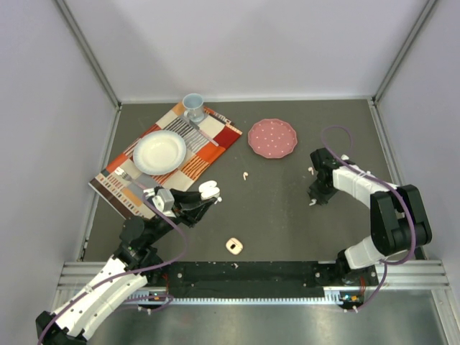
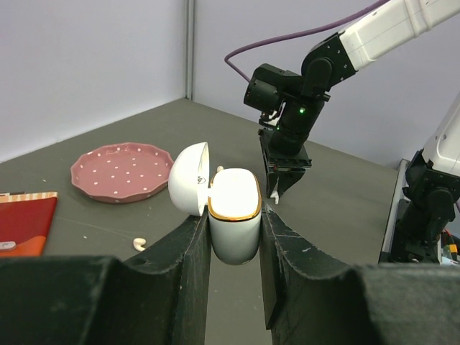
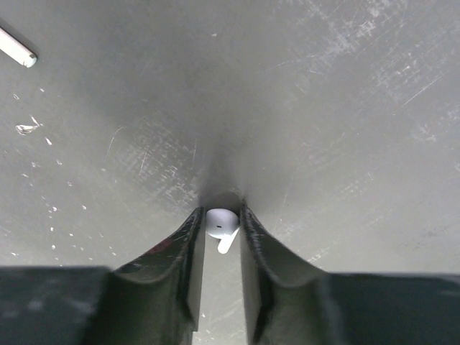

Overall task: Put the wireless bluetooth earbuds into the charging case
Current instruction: Pick up the right earbud from the center of the board, then insert the right earbud into the right side groove of the charging case.

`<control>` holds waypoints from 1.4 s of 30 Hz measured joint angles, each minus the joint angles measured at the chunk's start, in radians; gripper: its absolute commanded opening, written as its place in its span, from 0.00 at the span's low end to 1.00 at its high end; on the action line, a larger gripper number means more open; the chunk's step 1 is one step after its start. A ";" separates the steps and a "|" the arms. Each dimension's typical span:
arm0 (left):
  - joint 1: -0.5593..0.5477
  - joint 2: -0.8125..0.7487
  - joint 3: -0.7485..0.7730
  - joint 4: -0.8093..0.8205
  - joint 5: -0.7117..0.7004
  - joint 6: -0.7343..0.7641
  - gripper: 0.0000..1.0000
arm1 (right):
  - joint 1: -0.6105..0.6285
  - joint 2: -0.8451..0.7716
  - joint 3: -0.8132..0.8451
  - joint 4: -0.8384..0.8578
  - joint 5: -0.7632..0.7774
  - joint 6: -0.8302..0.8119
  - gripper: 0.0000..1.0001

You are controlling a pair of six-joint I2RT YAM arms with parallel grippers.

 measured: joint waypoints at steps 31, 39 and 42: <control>0.000 0.017 0.000 -0.030 0.000 0.003 0.00 | 0.497 -0.563 -0.076 0.382 0.279 -0.509 0.00; 0.000 0.060 0.003 -0.028 0.023 0.003 0.00 | 0.702 -0.653 -0.074 0.560 0.297 -0.768 0.00; 0.000 0.074 0.006 -0.027 0.033 0.002 0.00 | 0.798 -0.654 -0.067 0.616 0.323 -0.866 0.00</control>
